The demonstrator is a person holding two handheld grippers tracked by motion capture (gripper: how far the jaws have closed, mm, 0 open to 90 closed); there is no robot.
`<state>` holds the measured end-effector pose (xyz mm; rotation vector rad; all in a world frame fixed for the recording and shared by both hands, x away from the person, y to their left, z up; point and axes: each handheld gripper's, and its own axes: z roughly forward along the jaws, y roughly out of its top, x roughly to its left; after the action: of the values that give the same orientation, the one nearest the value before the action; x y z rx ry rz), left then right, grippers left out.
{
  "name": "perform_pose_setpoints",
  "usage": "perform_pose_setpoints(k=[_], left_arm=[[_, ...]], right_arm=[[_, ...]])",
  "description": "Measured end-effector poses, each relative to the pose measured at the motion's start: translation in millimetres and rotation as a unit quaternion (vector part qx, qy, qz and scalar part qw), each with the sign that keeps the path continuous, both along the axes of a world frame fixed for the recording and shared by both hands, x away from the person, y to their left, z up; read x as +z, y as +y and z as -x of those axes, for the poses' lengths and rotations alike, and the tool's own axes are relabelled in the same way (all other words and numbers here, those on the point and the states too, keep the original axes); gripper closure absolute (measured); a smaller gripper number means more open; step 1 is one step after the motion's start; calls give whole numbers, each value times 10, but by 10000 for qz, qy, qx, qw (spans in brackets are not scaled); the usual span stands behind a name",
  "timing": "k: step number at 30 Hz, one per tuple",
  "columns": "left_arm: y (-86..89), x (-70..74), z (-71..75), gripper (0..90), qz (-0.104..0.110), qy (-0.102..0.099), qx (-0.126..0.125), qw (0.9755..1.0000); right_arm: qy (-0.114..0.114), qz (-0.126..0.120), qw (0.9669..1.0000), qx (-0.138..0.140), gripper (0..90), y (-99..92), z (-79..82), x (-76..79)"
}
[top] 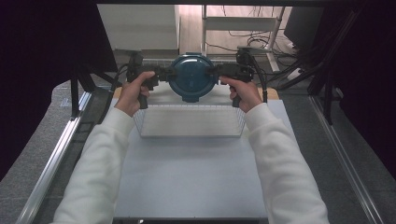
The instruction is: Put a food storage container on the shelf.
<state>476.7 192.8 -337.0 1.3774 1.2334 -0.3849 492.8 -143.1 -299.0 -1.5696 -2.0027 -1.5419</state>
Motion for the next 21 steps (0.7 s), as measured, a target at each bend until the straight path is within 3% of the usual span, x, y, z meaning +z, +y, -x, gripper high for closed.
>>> perform_pose_setpoints(k=[14,21], left_arm=[[-7,-196,-173,462,404,346,134,9985],[-16,-201,-180,459,413,318,151,9985]], right_arm=[[588,-289,9976,-222,387,-36,-237,-187],[612,-309,9973,-267,379,-36,-241,-190]])
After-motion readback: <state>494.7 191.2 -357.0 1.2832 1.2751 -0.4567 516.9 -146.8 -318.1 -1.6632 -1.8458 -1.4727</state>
